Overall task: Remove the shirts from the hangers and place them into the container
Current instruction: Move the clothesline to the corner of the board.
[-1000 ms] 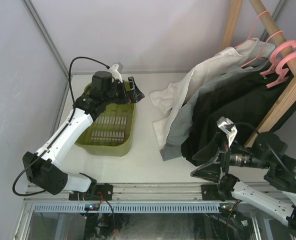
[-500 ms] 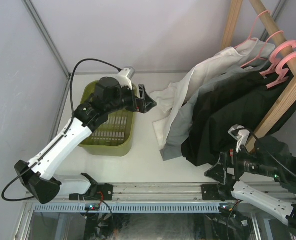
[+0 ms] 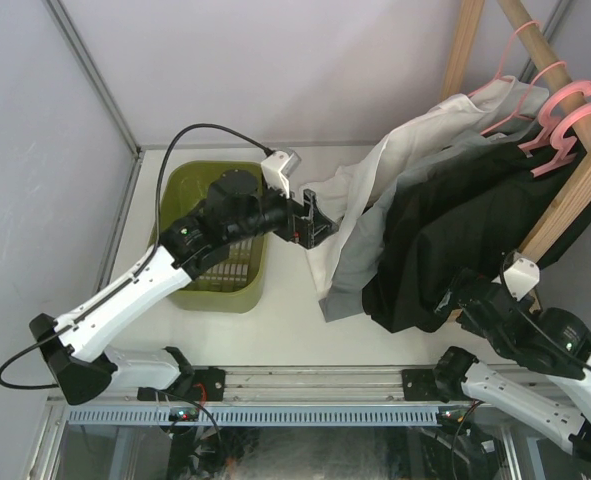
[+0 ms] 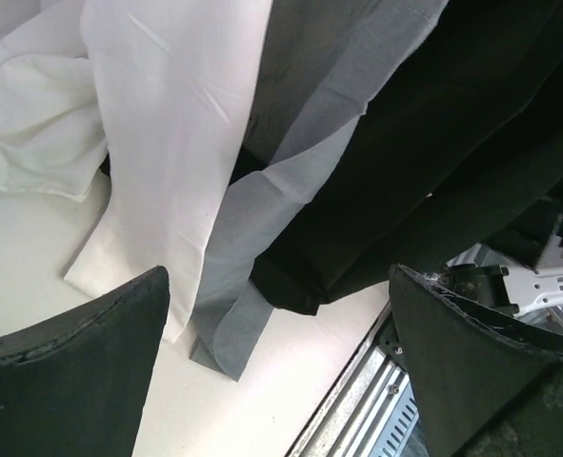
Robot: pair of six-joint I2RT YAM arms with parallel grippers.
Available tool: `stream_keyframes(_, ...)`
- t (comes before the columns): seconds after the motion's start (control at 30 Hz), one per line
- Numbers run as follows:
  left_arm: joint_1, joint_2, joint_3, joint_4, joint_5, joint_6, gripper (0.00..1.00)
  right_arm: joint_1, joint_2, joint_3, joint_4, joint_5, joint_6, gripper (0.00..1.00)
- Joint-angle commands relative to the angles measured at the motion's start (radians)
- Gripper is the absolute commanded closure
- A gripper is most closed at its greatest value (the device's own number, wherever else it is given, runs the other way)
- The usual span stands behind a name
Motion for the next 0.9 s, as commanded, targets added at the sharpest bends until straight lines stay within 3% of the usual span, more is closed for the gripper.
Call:
stream_keyframes(0.0, -0.039, 0.014, 0.072, 0.055, -0.013, 0.015, 0.01, -0.025, -0.014, -0.040, 0.051, 0.258, 0.159, 0.00)
stream_keyframes(0.13, -0.070, 0.031, 0.099, 0.052, -0.018, 0.033, 0.00, -0.080, -0.016, -0.039, 0.155, 0.286, 0.045, 0.00)
stream_keyframes(0.3, -0.080, 0.034, 0.105, 0.054, -0.027, 0.031, 0.00, -0.296, 0.000, -0.043, 0.310, 0.179, -0.166, 0.00)
stream_keyframes(0.43, -0.082, 0.036, 0.104, 0.051, -0.027, 0.030, 0.00, -0.581, 0.040, -0.054, 0.466, -0.063, -0.402, 0.00)
stream_keyframes(0.7, -0.083, 0.033, 0.097, 0.041, -0.032, 0.034, 0.00, -1.120, 0.083, -0.112, 0.648, -0.519, -0.670, 0.00)
stream_keyframes(0.87, -0.084, 0.051, 0.111, 0.041, -0.027, 0.034, 0.00, -1.131, 0.140, -0.130, 0.732, -0.549, -0.725, 0.00)
